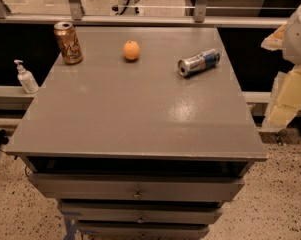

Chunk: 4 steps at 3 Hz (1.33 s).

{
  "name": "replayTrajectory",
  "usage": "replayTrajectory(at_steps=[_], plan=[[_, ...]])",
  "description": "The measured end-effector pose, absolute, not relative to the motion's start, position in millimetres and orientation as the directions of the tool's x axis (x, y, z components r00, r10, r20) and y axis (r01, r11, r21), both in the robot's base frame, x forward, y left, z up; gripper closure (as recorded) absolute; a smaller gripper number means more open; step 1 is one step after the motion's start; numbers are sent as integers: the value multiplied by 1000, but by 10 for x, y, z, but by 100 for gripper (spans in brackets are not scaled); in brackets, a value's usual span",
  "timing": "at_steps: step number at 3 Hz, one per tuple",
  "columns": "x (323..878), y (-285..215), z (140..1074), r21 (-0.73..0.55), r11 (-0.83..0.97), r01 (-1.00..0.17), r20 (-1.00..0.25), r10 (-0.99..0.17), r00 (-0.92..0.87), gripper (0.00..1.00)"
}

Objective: Pick orange

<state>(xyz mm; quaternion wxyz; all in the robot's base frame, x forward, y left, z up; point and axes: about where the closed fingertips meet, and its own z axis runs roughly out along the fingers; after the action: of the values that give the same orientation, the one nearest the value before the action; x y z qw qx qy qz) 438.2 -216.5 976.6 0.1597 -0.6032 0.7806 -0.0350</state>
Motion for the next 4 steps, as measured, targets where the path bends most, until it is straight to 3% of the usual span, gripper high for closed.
replayTrajectory(at_steps=[2, 4], plan=[[4681, -2032, 9719, -270, 237, -933, -265, -950, -165, 0], [5820, -1398, 9543, -297, 196, -935, -509, -861, -19, 0]])
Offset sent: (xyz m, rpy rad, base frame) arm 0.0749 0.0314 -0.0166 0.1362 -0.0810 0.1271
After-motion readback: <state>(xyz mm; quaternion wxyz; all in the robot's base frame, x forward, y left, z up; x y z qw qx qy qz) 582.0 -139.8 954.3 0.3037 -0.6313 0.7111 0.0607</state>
